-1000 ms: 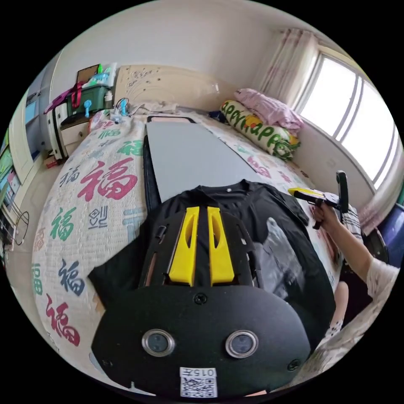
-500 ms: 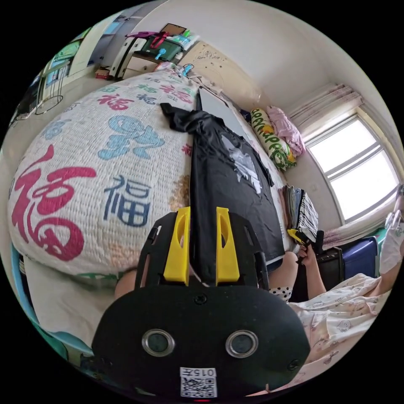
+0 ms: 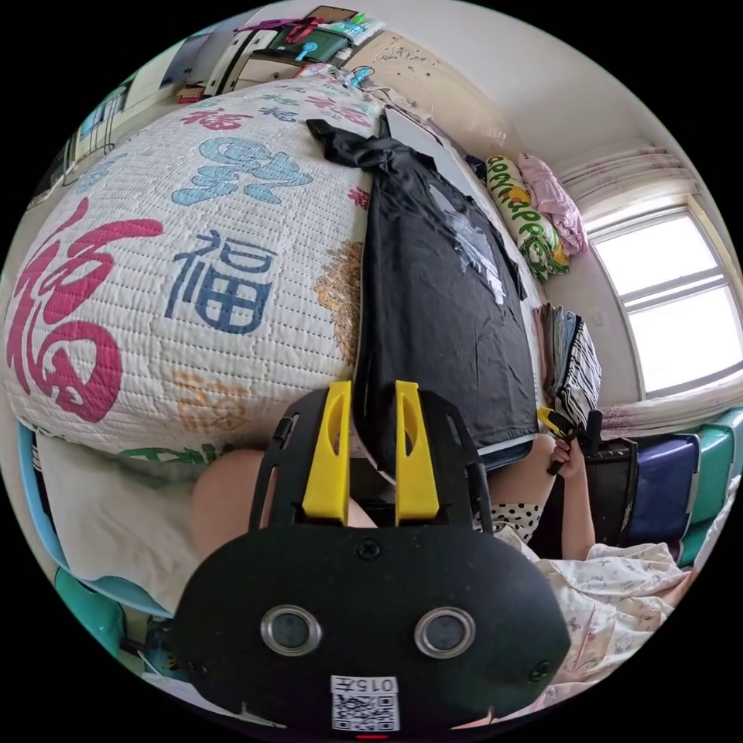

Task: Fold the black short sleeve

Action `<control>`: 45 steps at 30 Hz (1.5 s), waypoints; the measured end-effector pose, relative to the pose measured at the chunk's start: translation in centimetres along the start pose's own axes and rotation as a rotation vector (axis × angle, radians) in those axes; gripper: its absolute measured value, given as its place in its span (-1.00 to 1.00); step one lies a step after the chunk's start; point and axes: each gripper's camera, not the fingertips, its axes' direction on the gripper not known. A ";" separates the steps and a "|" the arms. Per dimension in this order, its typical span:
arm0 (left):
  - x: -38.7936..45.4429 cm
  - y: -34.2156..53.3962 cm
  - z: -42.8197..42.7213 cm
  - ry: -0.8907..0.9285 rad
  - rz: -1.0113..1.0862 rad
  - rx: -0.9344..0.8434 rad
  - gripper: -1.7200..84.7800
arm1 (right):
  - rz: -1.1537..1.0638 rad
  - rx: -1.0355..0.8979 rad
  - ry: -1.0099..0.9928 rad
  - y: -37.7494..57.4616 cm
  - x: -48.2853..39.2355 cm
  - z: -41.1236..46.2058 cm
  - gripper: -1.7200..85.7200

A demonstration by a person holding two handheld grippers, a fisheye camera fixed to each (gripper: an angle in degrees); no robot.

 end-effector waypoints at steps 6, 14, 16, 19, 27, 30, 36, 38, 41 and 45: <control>0.0 1.6 -0.7 0.009 -0.016 -0.011 -0.80 | 0.020 -0.031 0.048 0.4 0.3 -1.5 0.36; 1.3 4.0 -2.4 -0.021 -0.010 -0.005 -0.82 | 0.013 -0.044 0.044 1.2 1.2 -3.9 0.35; 1.5 4.9 -3.2 -0.019 -0.020 0.013 -0.83 | 0.020 -0.029 0.045 1.7 1.6 -4.7 0.35; 1.8 5.8 -4.1 -0.022 -0.019 0.025 -0.84 | 0.020 -0.020 0.049 2.2 2.0 -5.5 0.35; 2.8 7.5 -6.5 -0.028 -0.016 0.050 -0.87 | 0.026 -0.013 0.039 3.0 3.5 -6.9 0.36; 3.0 8.3 -7.8 -0.025 -0.023 0.069 -0.89 | 0.024 -0.011 0.034 3.3 4.0 -7.2 0.37; 4.0 8.9 -9.7 -0.059 -0.010 0.077 -0.90 | 0.025 -0.058 -0.077 3.6 5.9 -7.3 0.42; 3.9 8.9 -10.3 -0.050 -0.017 0.078 -0.90 | 0.037 -0.078 -0.115 3.7 6.6 -7.2 0.45; 3.8 8.8 -11.2 -0.037 -0.027 0.071 -0.90 | 0.027 -0.101 -0.111 4.0 7.0 -6.8 0.49; 3.8 8.6 -12.8 -0.024 -0.026 0.076 -0.86 | -0.002 -0.125 -0.083 4.3 7.0 -5.7 0.55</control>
